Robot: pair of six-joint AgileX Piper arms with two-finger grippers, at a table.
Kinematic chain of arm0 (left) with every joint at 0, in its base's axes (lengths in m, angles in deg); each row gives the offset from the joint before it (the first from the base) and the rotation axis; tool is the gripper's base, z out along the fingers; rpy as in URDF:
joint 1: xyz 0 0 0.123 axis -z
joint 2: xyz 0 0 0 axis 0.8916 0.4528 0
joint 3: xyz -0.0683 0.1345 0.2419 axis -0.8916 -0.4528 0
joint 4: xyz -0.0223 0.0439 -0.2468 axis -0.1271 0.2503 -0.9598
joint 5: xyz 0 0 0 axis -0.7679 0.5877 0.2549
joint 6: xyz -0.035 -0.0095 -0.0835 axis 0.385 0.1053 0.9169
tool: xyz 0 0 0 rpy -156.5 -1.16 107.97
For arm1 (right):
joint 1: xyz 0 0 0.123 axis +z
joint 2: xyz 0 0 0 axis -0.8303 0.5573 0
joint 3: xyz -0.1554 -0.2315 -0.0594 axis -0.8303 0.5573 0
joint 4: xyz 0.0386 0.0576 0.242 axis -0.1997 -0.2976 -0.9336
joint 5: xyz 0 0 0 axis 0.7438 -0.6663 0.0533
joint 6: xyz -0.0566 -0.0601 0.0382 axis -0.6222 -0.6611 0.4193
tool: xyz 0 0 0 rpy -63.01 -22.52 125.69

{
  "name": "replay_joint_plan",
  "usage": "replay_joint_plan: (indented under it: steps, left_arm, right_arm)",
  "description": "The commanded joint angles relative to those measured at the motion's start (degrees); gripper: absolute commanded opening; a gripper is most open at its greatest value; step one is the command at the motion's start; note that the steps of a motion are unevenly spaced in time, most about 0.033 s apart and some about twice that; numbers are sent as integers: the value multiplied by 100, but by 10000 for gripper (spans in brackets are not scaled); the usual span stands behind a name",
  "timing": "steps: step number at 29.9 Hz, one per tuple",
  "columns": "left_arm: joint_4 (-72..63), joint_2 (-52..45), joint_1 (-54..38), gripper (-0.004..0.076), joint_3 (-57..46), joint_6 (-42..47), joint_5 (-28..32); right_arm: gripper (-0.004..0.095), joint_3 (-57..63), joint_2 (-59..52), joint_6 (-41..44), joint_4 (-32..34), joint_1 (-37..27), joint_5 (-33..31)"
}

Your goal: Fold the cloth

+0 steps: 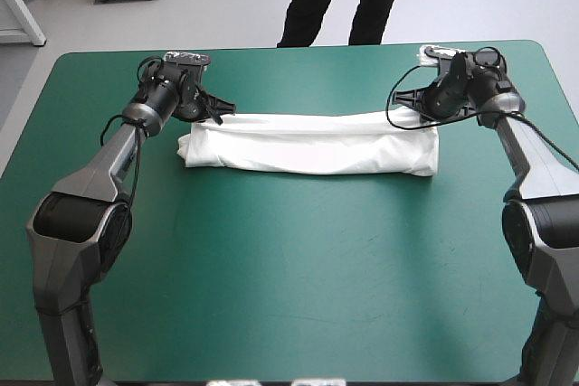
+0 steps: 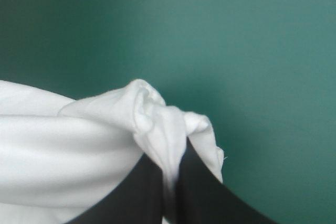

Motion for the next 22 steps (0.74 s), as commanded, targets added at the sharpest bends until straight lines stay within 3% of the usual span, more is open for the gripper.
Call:
replay_joint_plan:
  steps: [1,4,6,8,11,13,19,21,22]
  left_arm:
    - [111,-272,-30,-8,209,69,540]
    - [89,-174,-30,53,209,-130,605]
    - [-206,-114,-30,151,209,-520,424]
    - [-532,-113,-76,316,209,-730,227]
    - [-548,-268,-89,527,209,-778,45]
    - [-354,-451,-88,603,213,-778,-28]
    - [-589,-1044,-78,559,223,-778,-52]
    - [-982,-1178,-77,484,223,-792,-23]
    - [-1308,-1245,-77,398,223,-930,-23]
  right_arm:
    - [50,-212,-241,-471,-211,-85,185]
    - [262,-212,-163,-539,-423,-89,195]
    - [412,-212,-142,-539,-444,-89,141]
    - [530,-212,-157,-513,-444,-89,47]
    - [559,-212,-285,-515,-395,-99,-84]
    - [559,-212,-450,-515,-406,-123,-110]
    - [538,-212,-941,-567,-258,-135,-366]
    - [517,-212,-1085,-567,-209,-135,-443]
    - [509,-212,-1181,-567,-209,-135,-504]
